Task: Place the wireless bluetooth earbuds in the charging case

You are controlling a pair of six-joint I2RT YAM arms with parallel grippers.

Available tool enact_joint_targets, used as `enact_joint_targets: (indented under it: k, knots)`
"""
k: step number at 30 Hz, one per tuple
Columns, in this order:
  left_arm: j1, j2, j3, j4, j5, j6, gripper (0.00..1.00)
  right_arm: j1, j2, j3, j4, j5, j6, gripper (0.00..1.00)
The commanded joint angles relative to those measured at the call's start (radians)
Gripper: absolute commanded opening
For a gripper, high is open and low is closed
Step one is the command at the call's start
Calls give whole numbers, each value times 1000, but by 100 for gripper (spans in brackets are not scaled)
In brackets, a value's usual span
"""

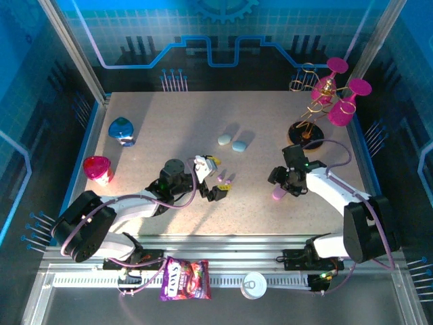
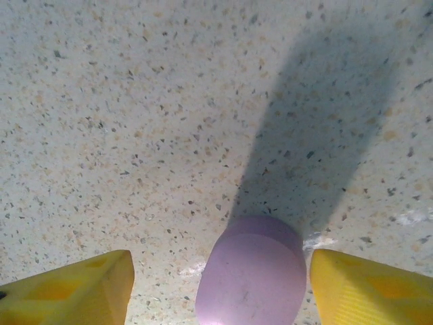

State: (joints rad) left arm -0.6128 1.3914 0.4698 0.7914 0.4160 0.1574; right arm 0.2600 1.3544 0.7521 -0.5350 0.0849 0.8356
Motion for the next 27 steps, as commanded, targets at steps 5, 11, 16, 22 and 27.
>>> enact_joint_targets:
  k: [5, 11, 16, 22, 27]
  knots:
    - [-9, 25, 3, 42, 10, 17, 99, 28, 71, 71, -179, 90, 27, 70]
    - [-8, 29, 4, 51, 16, 11, 99, 69, 158, 121, -194, 98, 61, 60]
    - [-9, 14, -1, 42, 16, 12, 99, 70, 201, 153, -192, 88, 65, 51]
    - [-17, 13, 0, 51, 17, 9, 99, 69, 201, 153, -183, 75, 82, 40]
    - [-47, 48, 8, 106, 3, 11, 99, 69, 144, 144, -177, 68, 104, 39]
